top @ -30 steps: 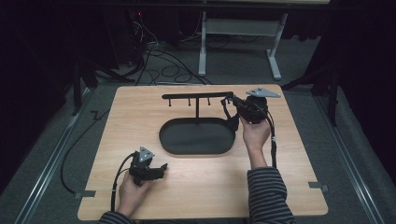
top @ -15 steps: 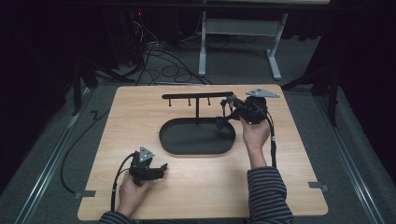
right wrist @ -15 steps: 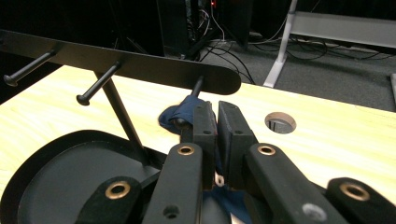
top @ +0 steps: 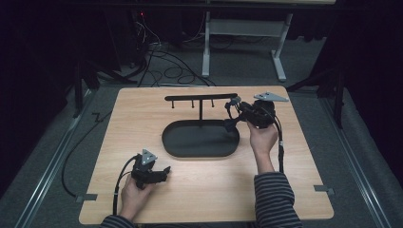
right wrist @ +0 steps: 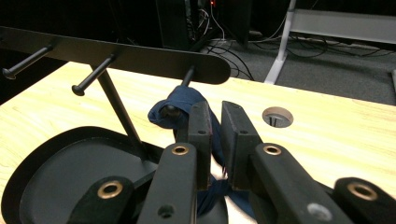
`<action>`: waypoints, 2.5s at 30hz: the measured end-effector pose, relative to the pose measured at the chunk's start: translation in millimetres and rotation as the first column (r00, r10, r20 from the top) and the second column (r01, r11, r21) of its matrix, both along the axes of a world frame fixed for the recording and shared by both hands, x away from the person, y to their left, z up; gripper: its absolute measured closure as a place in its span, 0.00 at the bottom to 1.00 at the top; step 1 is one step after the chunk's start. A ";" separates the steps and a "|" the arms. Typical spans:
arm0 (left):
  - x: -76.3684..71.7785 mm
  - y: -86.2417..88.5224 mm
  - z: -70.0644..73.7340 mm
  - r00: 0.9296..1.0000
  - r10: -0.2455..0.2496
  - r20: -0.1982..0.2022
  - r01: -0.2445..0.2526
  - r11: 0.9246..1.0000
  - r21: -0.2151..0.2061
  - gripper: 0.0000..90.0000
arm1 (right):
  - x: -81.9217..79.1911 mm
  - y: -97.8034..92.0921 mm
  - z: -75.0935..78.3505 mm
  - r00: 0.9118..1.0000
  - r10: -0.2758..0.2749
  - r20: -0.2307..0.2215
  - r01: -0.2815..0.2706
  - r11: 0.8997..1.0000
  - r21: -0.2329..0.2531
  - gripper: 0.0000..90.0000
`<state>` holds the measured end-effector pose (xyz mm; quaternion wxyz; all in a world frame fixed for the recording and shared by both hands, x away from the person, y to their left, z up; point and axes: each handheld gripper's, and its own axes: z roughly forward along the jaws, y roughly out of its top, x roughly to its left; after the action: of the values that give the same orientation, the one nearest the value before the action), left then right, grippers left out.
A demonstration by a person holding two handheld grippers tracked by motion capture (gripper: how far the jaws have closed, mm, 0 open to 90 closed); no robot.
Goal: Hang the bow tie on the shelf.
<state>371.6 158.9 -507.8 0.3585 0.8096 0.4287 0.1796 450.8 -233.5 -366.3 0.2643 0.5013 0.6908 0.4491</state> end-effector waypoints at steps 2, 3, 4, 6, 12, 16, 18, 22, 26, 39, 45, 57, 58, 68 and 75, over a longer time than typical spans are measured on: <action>0.0 -0.1 0.0 1.000 0.001 0.000 -0.001 1.000 -0.001 0.22 | -1.4 -1.6 0.1 1.000 -0.005 -0.002 0.005 1.000 0.006 0.92; 0.0 0.0 0.0 1.000 0.000 0.000 0.000 1.000 0.000 0.22 | -2.1 -2.4 0.2 1.000 -0.006 -0.002 0.006 1.000 0.006 0.92; 0.0 0.0 0.0 1.000 0.000 0.000 0.000 1.000 0.000 0.22 | -2.6 -3.3 0.4 1.000 -0.004 0.000 0.004 1.000 0.007 0.91; 0.0 0.0 0.0 1.000 0.000 0.000 0.000 1.000 0.000 0.22 | -3.3 -4.0 0.6 1.000 -0.005 -0.001 0.005 1.000 0.008 0.90; 0.0 0.0 0.0 1.000 0.000 0.000 0.000 1.000 0.000 0.22 | -8.9 -10.9 1.4 1.000 -0.010 -0.004 0.010 1.000 0.020 0.88; 0.0 0.0 0.0 1.000 0.000 0.000 0.000 1.000 0.000 0.22 | -11.3 -15.7 0.2 1.000 -0.013 -0.007 0.013 1.000 0.025 0.86; 0.0 0.0 0.0 1.000 0.000 0.000 0.000 1.000 0.000 0.22 | -12.9 -18.3 -0.3 1.000 -0.016 -0.006 0.016 1.000 0.024 0.86; 0.0 0.0 0.0 1.000 0.000 0.000 0.000 1.000 0.000 0.22 | -16.6 -23.5 -2.6 1.000 -0.025 -0.011 0.026 0.999 0.031 0.82; 0.0 0.0 0.0 1.000 0.000 0.000 0.000 1.000 0.000 0.22 | -20.1 -29.0 -5.2 0.999 -0.035 -0.013 0.035 0.998 0.045 0.79; 0.0 -0.1 0.0 1.000 0.000 0.000 0.000 1.000 -0.001 0.22 | -30.6 -39.7 -12.7 0.998 -0.060 -0.019 0.061 0.997 0.043 0.72; 0.0 0.0 0.0 1.000 0.000 0.000 0.000 1.000 0.000 0.22 | -39.5 -41.8 -13.3 0.998 -0.056 -0.004 0.056 0.998 0.028 0.71; 0.0 0.0 0.0 1.000 0.000 0.000 0.000 1.000 0.000 0.22 | -52.8 -48.8 -15.5 0.999 -0.044 -0.001 0.044 0.998 0.041 0.69; 0.0 0.0 0.0 1.000 0.000 0.000 0.000 1.000 0.000 0.22 | -54.1 -49.3 -15.4 0.999 -0.046 -0.003 0.046 0.998 0.043 0.69; 0.0 0.0 0.0 1.000 0.000 0.000 0.000 1.000 0.000 0.22 | -62.3 -54.7 -20.1 0.999 -0.039 -0.010 0.039 0.998 0.056 0.68; 0.0 0.0 0.0 1.000 0.000 0.000 0.000 1.000 0.000 0.22 | -71.0 -57.1 -26.9 0.999 -0.030 -0.013 0.031 0.997 0.067 0.68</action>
<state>371.6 158.9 -507.8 0.3585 0.8096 0.4287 0.1797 379.8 -290.6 -393.2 0.2498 0.5233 0.6690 0.4649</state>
